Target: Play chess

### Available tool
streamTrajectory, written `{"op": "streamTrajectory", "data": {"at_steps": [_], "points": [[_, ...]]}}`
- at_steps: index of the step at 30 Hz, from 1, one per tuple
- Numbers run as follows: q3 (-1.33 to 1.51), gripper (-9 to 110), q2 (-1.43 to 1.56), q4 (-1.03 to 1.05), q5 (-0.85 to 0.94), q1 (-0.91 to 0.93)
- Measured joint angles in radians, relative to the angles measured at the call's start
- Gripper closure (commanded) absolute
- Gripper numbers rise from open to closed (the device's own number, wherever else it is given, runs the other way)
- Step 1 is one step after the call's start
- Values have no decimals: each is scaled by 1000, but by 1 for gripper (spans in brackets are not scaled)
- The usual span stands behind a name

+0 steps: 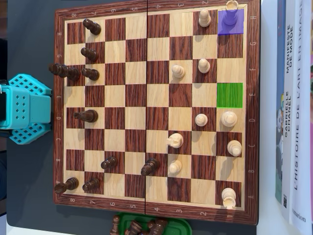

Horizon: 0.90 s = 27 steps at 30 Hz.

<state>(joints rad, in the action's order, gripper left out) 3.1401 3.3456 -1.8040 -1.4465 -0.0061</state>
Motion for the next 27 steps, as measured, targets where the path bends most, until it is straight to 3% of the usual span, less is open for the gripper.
{"op": "streamTrajectory", "data": {"at_steps": [14, 27], "points": [[0, 86, 0, 55, 0, 0], [-167, 86, 0, 710, 0, 0]]}}
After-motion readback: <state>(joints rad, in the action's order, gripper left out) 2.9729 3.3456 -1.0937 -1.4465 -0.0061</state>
